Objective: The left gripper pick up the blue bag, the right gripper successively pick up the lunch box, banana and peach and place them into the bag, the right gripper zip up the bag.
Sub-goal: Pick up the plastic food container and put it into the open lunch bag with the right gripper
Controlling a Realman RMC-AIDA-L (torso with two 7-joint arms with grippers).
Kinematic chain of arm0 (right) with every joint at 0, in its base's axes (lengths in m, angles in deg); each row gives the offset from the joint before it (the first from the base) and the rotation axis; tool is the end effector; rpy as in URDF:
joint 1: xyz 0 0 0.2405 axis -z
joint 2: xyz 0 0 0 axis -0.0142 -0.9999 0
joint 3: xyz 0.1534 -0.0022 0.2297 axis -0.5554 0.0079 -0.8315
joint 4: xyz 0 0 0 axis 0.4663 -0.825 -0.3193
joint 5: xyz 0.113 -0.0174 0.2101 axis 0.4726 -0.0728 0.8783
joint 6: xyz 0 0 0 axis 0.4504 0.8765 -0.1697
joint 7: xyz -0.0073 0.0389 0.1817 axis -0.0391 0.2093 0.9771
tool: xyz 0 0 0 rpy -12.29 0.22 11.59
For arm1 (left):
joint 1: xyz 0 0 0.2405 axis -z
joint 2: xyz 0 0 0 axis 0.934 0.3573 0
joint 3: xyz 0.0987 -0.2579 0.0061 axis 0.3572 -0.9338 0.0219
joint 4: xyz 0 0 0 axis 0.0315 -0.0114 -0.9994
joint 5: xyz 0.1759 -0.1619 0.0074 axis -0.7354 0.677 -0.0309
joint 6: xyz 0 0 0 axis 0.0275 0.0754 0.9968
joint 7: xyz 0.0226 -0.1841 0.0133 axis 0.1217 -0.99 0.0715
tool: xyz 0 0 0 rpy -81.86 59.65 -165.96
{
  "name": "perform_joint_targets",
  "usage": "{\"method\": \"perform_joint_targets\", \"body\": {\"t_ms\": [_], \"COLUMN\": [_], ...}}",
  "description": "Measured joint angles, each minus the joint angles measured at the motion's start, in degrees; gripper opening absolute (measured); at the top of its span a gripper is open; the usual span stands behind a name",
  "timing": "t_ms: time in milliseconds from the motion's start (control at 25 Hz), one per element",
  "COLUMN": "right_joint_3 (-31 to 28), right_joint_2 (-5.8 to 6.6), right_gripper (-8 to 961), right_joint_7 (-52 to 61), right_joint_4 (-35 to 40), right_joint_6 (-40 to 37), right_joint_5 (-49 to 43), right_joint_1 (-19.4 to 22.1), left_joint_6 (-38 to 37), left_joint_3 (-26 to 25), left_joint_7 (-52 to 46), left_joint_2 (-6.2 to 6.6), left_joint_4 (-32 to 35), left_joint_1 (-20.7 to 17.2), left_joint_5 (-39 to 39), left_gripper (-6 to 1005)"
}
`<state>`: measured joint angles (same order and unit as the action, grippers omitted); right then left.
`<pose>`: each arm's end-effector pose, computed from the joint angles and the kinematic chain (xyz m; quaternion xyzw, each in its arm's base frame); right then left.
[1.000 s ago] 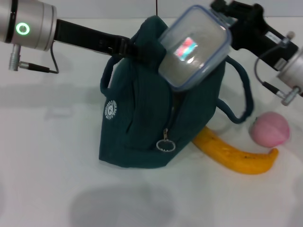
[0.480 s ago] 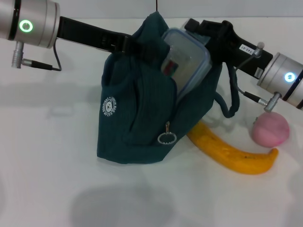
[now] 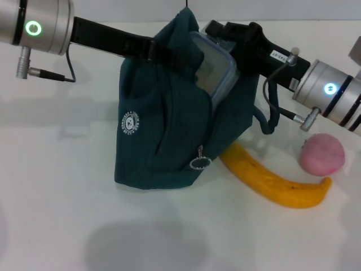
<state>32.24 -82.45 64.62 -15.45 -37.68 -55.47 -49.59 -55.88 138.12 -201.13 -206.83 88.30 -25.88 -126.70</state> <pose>0.1718 0.4423 -0.1127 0.6373 -0.5888 -0.4971 0.0064 -0.1444 0.4291 0.0001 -0.9008 -0.4085 -0.1434 0.0339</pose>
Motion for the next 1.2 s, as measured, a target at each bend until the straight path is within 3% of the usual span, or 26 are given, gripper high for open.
{"method": "perform_joint_targets", "body": {"t_ms": [800,1200], "right_joint_3": [0.33,0.47], "right_joint_2": [0.00,0.05], "right_gripper": [106,107], "right_joint_7": [-6.94,-15.24], "right_joint_4": [-1.19,-0.15], "right_joint_6": [5.48,4.61], "right_joint_5": [-2.26,-2.57], "right_joint_1": [-2.31,-2.55], "left_joint_6": [-0.61,-0.61], "left_joint_3": [0.00,-0.35], "left_joint_7": [0.00,-0.19], "left_joint_2": [0.23,0.31], "left_joint_4": [-1.37,-1.41], "left_joint_1": [0.19,0.13], "left_joint_5": [1.38,1.48], "left_gripper": [53,53]}}
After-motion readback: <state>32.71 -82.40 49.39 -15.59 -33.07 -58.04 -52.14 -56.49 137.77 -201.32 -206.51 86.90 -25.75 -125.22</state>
